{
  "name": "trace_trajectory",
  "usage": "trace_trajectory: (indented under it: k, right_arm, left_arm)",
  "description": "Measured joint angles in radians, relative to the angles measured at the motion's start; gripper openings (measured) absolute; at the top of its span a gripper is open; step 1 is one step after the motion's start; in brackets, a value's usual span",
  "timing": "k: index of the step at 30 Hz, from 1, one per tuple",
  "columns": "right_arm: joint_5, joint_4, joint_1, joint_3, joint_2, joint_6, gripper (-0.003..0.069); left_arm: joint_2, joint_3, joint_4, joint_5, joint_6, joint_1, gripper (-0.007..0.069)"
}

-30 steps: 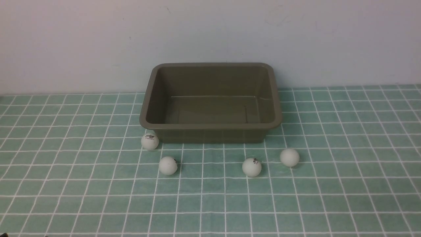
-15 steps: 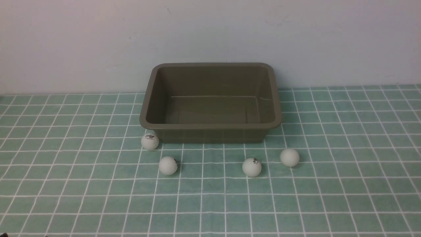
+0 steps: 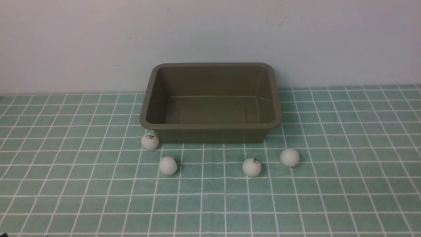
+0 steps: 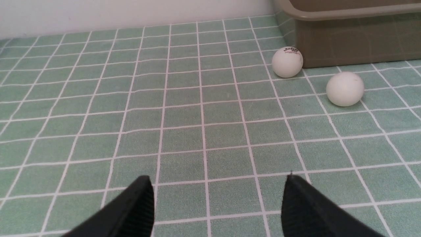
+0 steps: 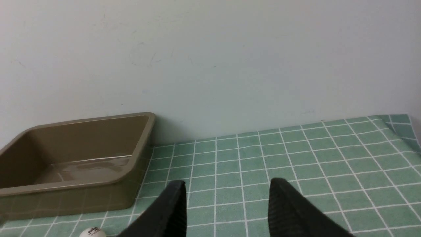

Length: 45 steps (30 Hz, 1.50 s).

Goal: Put the table tennis balls in the box on the green coffee tablecloth.
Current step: 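Reach for and grasp a ping pong ball on the table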

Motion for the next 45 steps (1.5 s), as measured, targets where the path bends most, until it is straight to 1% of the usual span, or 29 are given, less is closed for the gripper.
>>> trace_trajectory:
  k: [8, 16, 28, 32, 33, 34, 36, 42, 45]
  right_arm:
    - [0.061, 0.095, 0.000, 0.000, 0.000, 0.000, 0.0316]
    - [0.092, 0.105, 0.000, 0.000, 0.000, 0.000, 0.0316]
    - [0.094, 0.105, 0.000, 0.000, 0.000, 0.000, 0.0316]
    - [0.094, 0.107, 0.000, 0.000, 0.000, 0.000, 0.0316]
    - [0.094, 0.107, 0.000, 0.000, 0.000, 0.000, 0.0316]
    - [0.094, 0.107, 0.000, 0.000, 0.000, 0.000, 0.0316]
    - [0.094, 0.108, 0.000, 0.000, 0.000, 0.000, 0.0316]
    - [0.094, 0.108, 0.000, 0.000, 0.000, -0.001, 0.0316]
    - [0.094, 0.108, 0.000, 0.000, 0.000, -0.002, 0.0316]
  left_arm:
    - [0.000, 0.000, 0.000, 0.000, 0.000, 0.000, 0.0469]
    - [0.000, 0.000, 0.000, 0.000, 0.000, 0.000, 0.0469]
    - [0.000, 0.000, 0.001, -0.006, -0.013, 0.000, 0.0469]
    - [0.000, 0.002, -0.128, -0.044, -0.098, 0.000, 0.0469]
    - [0.000, 0.002, -0.192, -0.058, -0.132, 0.000, 0.0469]
    - [0.000, 0.002, -0.289, -0.063, -0.172, 0.000, 0.0469]
    - [0.000, 0.002, -0.368, -0.067, -0.188, 0.000, 0.0469]
    - [0.000, 0.002, -0.525, -0.120, -0.199, 0.000, 0.0469]
    - [0.000, 0.002, -0.554, -0.136, -0.200, 0.000, 0.0469]
